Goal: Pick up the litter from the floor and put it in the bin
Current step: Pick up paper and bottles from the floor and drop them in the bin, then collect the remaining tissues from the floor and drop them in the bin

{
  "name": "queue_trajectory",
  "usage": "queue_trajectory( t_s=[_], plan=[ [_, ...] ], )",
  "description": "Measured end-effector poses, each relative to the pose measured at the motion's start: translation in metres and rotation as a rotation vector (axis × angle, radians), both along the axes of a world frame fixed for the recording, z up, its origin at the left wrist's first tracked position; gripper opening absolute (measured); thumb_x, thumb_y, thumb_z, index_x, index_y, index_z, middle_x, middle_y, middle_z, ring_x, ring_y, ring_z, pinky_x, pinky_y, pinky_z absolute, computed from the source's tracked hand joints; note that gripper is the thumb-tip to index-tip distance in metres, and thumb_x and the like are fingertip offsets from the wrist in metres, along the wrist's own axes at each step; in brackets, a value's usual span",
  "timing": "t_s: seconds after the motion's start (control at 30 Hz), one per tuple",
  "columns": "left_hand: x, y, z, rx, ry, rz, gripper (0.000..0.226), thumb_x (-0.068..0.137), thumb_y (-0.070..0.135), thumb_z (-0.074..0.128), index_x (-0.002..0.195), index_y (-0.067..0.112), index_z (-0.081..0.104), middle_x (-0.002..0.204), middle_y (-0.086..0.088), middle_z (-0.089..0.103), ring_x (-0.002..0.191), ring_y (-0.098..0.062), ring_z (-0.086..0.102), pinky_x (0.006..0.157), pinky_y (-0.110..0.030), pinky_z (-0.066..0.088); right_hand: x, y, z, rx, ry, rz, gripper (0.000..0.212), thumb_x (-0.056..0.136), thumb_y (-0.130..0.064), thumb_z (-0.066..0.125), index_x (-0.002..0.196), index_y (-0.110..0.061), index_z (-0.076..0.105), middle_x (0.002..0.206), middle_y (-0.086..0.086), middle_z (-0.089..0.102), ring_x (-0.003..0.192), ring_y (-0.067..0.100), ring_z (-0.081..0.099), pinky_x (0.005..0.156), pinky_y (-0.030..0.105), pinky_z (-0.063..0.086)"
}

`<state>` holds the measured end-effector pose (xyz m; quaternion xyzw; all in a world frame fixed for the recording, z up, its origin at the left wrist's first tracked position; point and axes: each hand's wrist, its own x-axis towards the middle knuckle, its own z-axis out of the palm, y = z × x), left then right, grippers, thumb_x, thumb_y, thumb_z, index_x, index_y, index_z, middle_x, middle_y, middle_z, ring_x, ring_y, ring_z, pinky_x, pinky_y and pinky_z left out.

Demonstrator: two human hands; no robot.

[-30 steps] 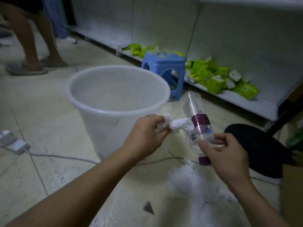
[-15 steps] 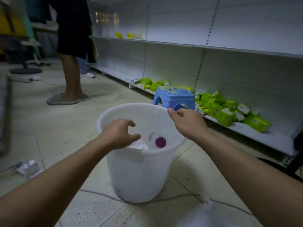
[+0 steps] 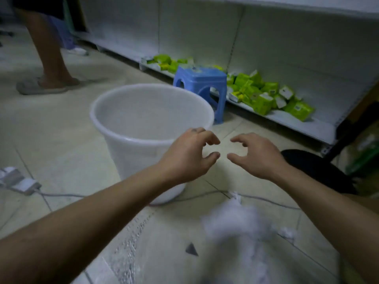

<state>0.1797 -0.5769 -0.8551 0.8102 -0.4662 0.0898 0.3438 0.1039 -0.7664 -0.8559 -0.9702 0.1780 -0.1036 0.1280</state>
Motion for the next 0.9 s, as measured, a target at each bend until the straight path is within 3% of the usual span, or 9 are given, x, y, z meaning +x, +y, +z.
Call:
queue_trajectory(
  t_s=[0.23, 0.47, 0.63, 0.8, 0.9],
  plan=[
    [-0.042, -0.028, -0.083, 0.266, 0.116, -0.094, 0.032, 0.083, 0.033, 0.065, 0.113, 0.021, 0.062, 0.112, 0.002, 0.064, 0.102, -0.016, 0.053, 0.084, -0.031, 0.045, -0.065, -0.034, -0.103, 0.194, 0.238, 0.020, 0.054, 0.079, -0.041, 0.070, 0.128, -0.025, 0.056, 0.125, 0.003, 0.062, 0.103, 0.019, 0.060, 0.081, 0.030, 0.047],
    [-0.055, -0.043, -0.168, 0.573, 0.292, 0.013, 0.045, 0.082, 0.039, 0.064, 0.124, 0.025, 0.054, 0.125, -0.003, 0.057, 0.108, -0.021, 0.055, 0.089, -0.038, 0.048, -0.101, -0.038, -0.192, 0.288, 0.422, -0.025, 0.051, 0.081, -0.040, 0.067, 0.129, -0.025, 0.055, 0.130, 0.005, 0.057, 0.111, 0.023, 0.058, 0.086, 0.033, 0.047],
    [-0.077, -0.059, -0.235, 0.708, 0.307, -0.027, 0.053, 0.083, 0.037, 0.062, 0.132, 0.023, 0.048, 0.137, -0.004, 0.049, 0.123, -0.024, 0.043, 0.097, -0.039, 0.043, -0.130, -0.056, -0.237, 0.239, 0.536, -0.213, 0.055, 0.080, -0.040, 0.064, 0.131, -0.022, 0.053, 0.131, 0.011, 0.052, 0.114, 0.028, 0.055, 0.086, 0.034, 0.048],
    [-0.085, -0.077, -0.274, 0.748, 0.238, -0.069, 0.064, 0.085, 0.030, 0.059, 0.142, 0.023, 0.031, 0.157, -0.006, 0.020, 0.144, -0.025, 0.013, 0.106, -0.044, 0.033, -0.137, -0.064, -0.264, 0.164, 0.546, -0.208, 0.060, 0.080, -0.039, 0.062, 0.136, -0.023, 0.046, 0.139, 0.010, 0.043, 0.125, 0.029, 0.042, 0.098, 0.037, 0.041],
    [-0.081, -0.081, -0.288, 0.757, 0.240, -0.074, 0.067, 0.090, 0.032, 0.052, 0.147, 0.026, 0.017, 0.158, -0.005, 0.018, 0.143, -0.026, 0.018, 0.104, -0.045, 0.033, -0.123, -0.075, -0.271, 0.070, 0.506, -0.161, 0.056, 0.083, -0.041, 0.060, 0.135, -0.022, 0.046, 0.143, 0.010, 0.040, 0.126, 0.030, 0.040, 0.099, 0.038, 0.038]
  ],
)
